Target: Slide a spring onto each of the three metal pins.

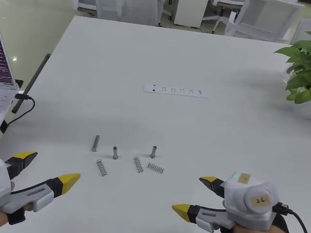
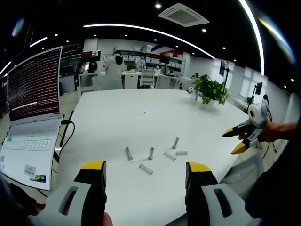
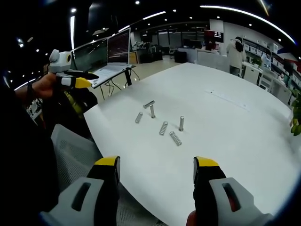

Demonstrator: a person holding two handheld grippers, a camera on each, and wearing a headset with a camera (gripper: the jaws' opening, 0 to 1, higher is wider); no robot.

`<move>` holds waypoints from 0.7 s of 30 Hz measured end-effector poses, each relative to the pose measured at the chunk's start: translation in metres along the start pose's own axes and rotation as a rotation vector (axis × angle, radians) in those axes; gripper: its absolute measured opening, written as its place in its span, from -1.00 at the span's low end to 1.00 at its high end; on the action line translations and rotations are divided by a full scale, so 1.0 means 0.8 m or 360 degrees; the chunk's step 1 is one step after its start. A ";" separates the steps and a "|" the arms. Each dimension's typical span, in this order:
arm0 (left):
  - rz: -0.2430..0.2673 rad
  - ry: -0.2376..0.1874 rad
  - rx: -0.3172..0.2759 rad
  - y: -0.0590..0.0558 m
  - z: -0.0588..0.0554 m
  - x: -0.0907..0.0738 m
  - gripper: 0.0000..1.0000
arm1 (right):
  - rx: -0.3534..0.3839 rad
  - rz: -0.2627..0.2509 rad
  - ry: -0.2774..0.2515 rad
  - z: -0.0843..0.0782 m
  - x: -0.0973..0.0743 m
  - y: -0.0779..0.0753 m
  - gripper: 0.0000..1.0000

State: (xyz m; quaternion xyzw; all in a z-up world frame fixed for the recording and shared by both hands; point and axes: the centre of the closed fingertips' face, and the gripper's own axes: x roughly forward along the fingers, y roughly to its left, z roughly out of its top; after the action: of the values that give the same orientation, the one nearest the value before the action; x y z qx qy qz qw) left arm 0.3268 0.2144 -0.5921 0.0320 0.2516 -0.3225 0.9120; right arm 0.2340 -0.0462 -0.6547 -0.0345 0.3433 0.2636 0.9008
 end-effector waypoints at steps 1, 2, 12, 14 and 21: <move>0.0000 0.0002 0.0001 0.000 0.000 0.000 0.29 | 0.0001 0.0000 0.0000 0.000 -0.001 0.001 0.24; 0.0001 0.0003 0.0001 0.001 0.000 0.000 0.29 | 0.0006 0.0002 -0.0001 0.001 0.000 0.001 0.24; 0.0024 0.0005 -0.0006 0.009 -0.001 -0.006 0.28 | -0.0019 0.0043 0.0017 0.006 0.011 0.009 0.24; 0.0033 0.0003 -0.0017 0.012 -0.002 -0.008 0.28 | -0.0024 0.0055 0.0014 0.008 0.013 0.012 0.23; 0.0047 0.0007 -0.0017 0.015 -0.004 -0.011 0.27 | -0.0049 0.0080 0.0019 0.013 0.019 0.015 0.23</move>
State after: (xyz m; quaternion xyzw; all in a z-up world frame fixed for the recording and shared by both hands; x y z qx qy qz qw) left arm 0.3264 0.2294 -0.5922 0.0316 0.2547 -0.3076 0.9162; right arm 0.2439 -0.0266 -0.6548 -0.0412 0.3453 0.2911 0.8913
